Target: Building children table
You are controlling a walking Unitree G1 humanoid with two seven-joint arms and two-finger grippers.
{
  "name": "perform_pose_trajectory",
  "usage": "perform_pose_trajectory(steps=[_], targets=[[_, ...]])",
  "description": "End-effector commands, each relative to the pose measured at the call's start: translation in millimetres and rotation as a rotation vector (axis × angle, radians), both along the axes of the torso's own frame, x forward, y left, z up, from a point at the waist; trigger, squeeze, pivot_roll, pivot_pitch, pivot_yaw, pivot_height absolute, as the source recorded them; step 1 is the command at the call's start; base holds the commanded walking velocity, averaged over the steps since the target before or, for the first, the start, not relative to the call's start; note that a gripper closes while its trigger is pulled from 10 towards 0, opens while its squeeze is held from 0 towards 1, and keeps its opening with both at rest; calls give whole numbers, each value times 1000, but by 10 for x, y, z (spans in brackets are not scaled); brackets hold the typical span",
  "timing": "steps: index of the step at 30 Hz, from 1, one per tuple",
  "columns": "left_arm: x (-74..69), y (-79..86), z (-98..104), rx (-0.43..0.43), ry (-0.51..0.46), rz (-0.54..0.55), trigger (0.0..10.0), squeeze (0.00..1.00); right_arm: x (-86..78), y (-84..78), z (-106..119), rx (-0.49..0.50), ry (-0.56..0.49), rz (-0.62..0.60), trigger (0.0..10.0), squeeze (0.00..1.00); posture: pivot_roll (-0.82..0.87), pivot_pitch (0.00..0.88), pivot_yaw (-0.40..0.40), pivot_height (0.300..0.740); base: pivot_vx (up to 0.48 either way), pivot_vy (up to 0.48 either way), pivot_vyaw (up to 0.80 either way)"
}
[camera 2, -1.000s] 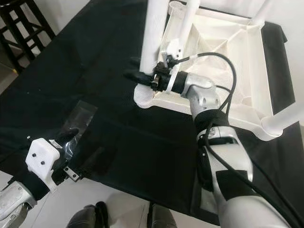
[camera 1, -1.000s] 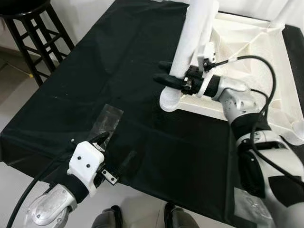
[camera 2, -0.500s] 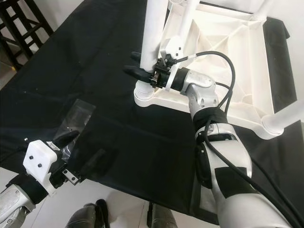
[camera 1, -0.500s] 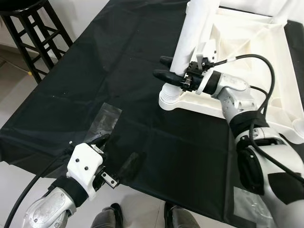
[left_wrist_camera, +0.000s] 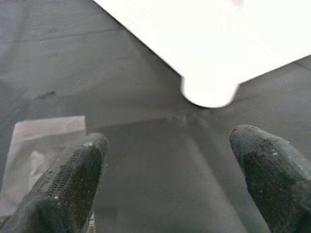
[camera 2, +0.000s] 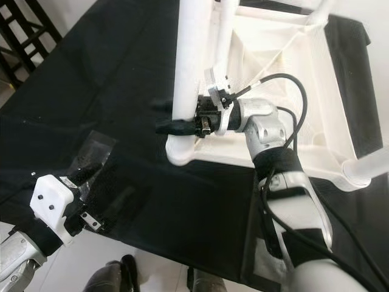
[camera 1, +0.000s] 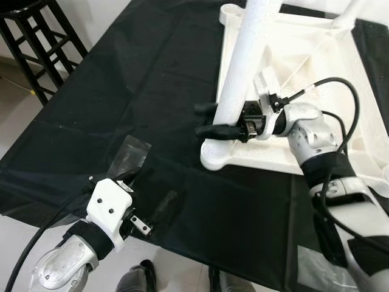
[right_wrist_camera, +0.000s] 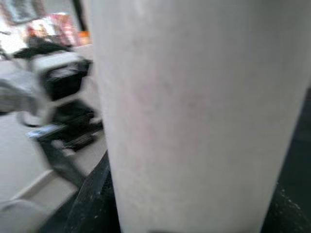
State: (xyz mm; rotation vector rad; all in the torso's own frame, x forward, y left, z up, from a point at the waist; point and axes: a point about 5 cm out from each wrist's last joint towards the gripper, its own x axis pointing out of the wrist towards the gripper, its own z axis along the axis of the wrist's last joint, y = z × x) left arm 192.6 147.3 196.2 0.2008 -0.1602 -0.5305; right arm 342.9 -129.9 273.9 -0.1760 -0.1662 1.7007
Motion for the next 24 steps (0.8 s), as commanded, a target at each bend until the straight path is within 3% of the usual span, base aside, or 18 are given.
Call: perform_pose_trajectory(steps=[1,9,12,15,18,19,22,24], targets=[[-4,14,-64,2,36,2,10000,0,-115,92,-177,-59,84,110,10000,0,13,334,-56,740,0,0,0],[12,14,-57,8,27,-15,10000,0,-296,83,-316,-165,102,184,10000,0,15,327,-52,740,0,0,0],[18,16,-58,9,27,-27,10000,0,-287,102,-361,-190,46,170,10000,0,13,327,-50,740,0,0,0],[20,20,-60,10,28,-31,10000,0,-241,115,-340,-165,28,148,10000,0,13,326,-48,740,0,0,0],[24,24,-61,10,29,-33,10000,0,-96,132,-159,-33,0,55,10000,0,17,326,-45,740,0,0,0],[24,24,-61,10,29,-33,10000,0,-96,132,-159,-33,0,55,10000,0,17,326,-45,740,0,0,0],[23,26,-66,8,30,-33,10000,0,-31,94,24,96,50,35,10000,0,18,326,-45,740,0,0,0],[23,26,-66,8,30,-33,10000,0,-31,94,24,96,50,35,10000,0,18,326,-45,740,0,0,0]])
